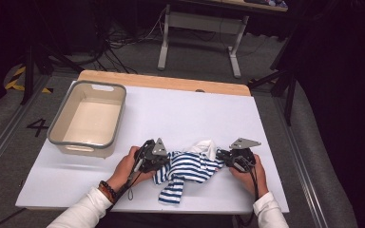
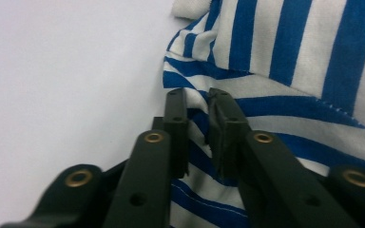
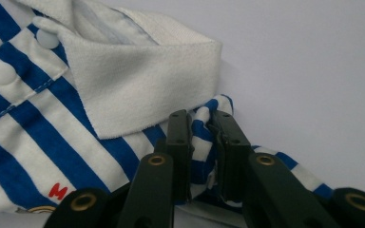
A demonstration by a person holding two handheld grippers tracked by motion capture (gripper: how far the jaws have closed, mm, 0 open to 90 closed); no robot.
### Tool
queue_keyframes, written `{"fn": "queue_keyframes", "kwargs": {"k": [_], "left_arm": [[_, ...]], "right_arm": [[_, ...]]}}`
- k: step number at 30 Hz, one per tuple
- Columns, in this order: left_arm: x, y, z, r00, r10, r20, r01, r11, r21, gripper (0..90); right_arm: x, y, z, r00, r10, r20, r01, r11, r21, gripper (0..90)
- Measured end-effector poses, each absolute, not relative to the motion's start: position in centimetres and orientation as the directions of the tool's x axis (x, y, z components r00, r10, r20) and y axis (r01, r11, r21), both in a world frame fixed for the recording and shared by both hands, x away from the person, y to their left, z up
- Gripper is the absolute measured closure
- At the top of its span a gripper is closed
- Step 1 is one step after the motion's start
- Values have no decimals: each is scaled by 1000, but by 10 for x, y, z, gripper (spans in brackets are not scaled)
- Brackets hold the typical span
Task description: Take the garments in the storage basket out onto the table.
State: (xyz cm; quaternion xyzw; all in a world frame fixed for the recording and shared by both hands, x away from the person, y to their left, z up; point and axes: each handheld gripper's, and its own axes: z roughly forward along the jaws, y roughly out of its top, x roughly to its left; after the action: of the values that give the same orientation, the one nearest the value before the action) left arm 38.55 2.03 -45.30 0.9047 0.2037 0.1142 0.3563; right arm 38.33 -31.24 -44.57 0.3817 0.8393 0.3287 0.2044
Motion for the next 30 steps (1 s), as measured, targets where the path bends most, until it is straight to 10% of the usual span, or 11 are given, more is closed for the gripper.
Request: {"fn": "queue_keyframes", "kwargs": {"k": [30], "left_arm": [[419,40,-401,750,638,176,226,-497,838,878]], "right_arm": [[387,-311,-408,-431,886,-171,383,351,855,789]]}}
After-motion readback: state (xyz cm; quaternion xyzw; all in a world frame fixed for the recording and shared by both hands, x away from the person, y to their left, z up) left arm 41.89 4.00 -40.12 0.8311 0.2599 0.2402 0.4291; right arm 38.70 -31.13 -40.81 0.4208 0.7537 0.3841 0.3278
